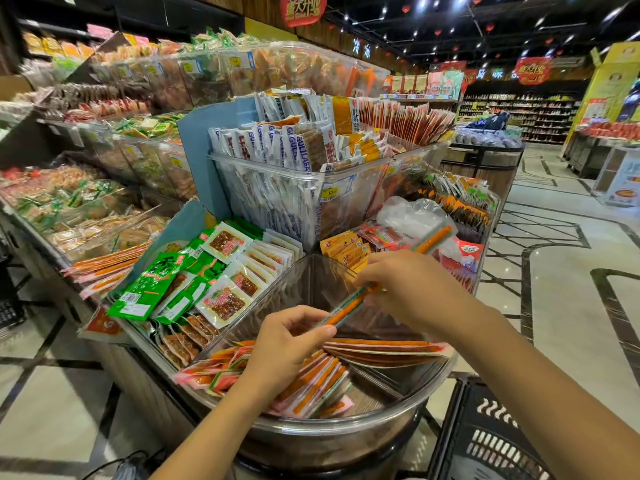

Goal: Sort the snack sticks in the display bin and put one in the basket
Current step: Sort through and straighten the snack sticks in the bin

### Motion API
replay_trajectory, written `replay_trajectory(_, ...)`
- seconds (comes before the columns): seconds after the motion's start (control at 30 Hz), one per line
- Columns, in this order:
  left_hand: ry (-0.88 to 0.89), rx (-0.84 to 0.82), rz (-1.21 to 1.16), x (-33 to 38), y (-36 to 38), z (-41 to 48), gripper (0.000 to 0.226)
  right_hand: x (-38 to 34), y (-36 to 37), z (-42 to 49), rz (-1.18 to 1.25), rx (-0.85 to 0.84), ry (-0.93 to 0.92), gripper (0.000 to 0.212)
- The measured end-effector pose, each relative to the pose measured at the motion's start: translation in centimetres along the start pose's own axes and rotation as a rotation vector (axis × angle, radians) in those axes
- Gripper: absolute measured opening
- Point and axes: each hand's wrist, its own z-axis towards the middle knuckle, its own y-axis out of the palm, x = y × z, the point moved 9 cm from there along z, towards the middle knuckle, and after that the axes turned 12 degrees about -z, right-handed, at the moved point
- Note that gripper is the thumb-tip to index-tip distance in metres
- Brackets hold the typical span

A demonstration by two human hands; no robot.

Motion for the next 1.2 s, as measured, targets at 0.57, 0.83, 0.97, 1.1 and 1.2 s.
replay_trajectory(0.57,-0.014,-0.045,0.033,1.1,0.2,0.5,0.015,5.4,0.6,-0.8,1.072,0.228,0.434,0.017)
replay_trajectory(0.83,-0.018,-0.187,0.115,-0.5,2.9,0.5,0.014,3.9,2.4,-1.7,1.207,0.185,0.542,0.012)
replay_trajectory(0.97,-0.024,-0.221,0.215,-1.1,2.1,1.0,0.013,4.8,0.7,-2.0,1.131,0.292,0.536,0.008)
replay_trajectory(1.1,-0.009,-0.253,0.316,-1.2,1.2,1.1,0.01,7.6,-1.6,-2.5,1.034,0.488,0.568,0.007)
replay_trajectory(1.2,-0.014,-0.281,0.349,-1.1,1.0,1.2,0.008,8.1,-1.9,-2.9,1.033,0.513,0.561,0.008)
